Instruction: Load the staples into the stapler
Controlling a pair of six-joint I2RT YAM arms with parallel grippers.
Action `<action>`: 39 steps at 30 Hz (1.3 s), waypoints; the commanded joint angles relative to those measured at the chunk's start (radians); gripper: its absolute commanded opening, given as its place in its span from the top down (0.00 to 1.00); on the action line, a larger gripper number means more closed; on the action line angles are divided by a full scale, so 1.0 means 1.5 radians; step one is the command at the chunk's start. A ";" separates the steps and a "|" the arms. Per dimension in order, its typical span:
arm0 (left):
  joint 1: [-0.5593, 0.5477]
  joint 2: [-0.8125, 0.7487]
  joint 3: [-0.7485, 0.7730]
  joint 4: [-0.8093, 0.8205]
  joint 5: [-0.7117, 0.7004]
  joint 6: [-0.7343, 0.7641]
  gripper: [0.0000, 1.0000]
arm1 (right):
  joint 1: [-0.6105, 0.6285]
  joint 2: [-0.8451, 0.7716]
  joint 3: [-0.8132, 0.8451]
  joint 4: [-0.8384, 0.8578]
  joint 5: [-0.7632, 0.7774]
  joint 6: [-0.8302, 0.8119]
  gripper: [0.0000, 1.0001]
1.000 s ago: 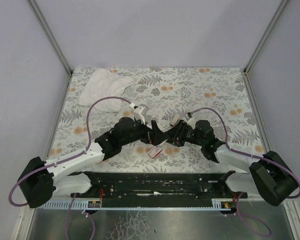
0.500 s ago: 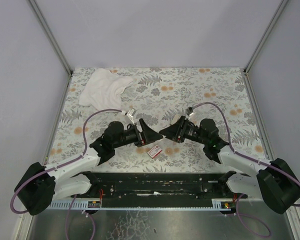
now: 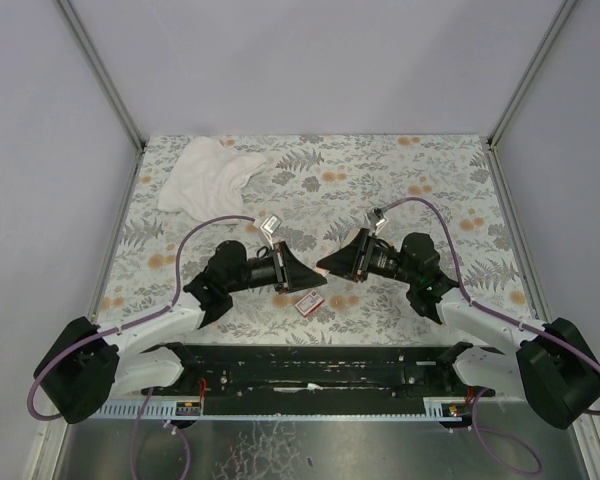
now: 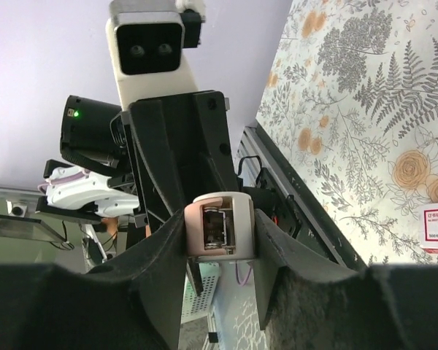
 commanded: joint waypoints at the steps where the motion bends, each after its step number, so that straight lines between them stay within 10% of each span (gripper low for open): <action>1: 0.002 0.004 0.012 0.061 0.023 -0.002 1.00 | 0.004 0.001 0.031 0.051 -0.032 0.004 0.75; 8: 0.002 0.003 0.012 0.063 0.021 0.004 0.97 | 0.004 0.002 0.023 0.051 -0.021 0.002 0.75; 12: 0.007 -0.011 0.030 -0.028 0.003 0.059 0.17 | 0.003 -0.019 0.044 -0.038 0.009 -0.062 0.75; 15: 0.017 -0.051 0.060 -0.161 -0.066 0.139 0.00 | -0.002 -0.052 0.093 -0.219 0.074 -0.166 0.76; 21: 0.081 -0.126 0.107 -0.364 -0.178 0.261 0.00 | -0.052 -0.072 0.130 -0.432 0.182 -0.311 0.77; 39: 0.145 -0.210 0.077 -0.460 -0.304 0.303 0.00 | -0.197 0.050 -0.039 -0.340 0.186 -0.358 0.74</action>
